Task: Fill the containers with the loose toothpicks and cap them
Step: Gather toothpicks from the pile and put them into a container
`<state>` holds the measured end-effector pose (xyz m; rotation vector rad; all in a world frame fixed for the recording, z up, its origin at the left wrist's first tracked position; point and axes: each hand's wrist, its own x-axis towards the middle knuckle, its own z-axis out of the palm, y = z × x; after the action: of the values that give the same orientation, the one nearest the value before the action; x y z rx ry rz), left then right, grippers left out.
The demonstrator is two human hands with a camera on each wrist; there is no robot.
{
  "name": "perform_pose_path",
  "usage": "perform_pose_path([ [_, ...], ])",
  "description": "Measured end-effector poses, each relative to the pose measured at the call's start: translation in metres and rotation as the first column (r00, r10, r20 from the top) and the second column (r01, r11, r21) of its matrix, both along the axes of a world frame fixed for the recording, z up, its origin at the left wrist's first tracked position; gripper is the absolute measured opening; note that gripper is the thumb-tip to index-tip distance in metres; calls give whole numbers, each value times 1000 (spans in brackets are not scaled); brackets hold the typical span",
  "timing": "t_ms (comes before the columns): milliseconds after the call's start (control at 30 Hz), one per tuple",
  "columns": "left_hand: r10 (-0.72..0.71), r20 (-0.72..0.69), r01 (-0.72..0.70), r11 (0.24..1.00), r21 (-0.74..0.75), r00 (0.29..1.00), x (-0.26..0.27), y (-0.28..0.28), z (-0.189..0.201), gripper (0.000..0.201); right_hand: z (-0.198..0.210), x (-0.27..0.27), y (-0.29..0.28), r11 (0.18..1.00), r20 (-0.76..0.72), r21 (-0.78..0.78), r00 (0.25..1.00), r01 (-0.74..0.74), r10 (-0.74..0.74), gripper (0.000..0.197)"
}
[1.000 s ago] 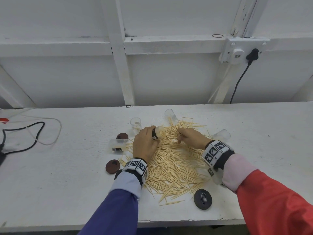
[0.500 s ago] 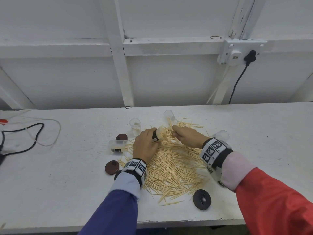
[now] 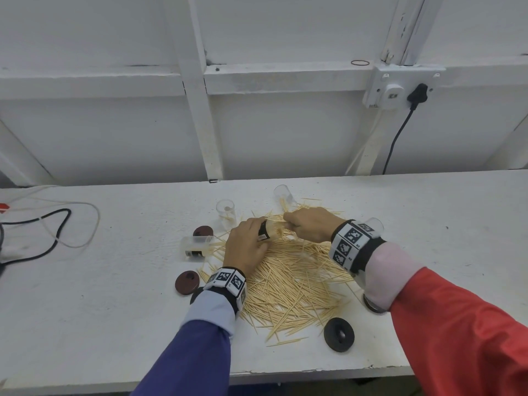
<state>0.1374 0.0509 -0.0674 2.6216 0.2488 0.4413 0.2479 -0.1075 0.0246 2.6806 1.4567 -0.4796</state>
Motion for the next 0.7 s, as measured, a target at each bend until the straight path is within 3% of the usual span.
perform_pose_path([
  [267, -1, -28, 1, 1000, 25, 1000, 2, -1, 2, 41, 11, -9, 14, 991, 239, -73, 962, -116, 130, 19],
  [700, 6, 28, -4, 998, -56, 1000, 1, -1, 1, 55, 2, -2, 9, 988, 258, -139, 961, -68, 103, 22],
])
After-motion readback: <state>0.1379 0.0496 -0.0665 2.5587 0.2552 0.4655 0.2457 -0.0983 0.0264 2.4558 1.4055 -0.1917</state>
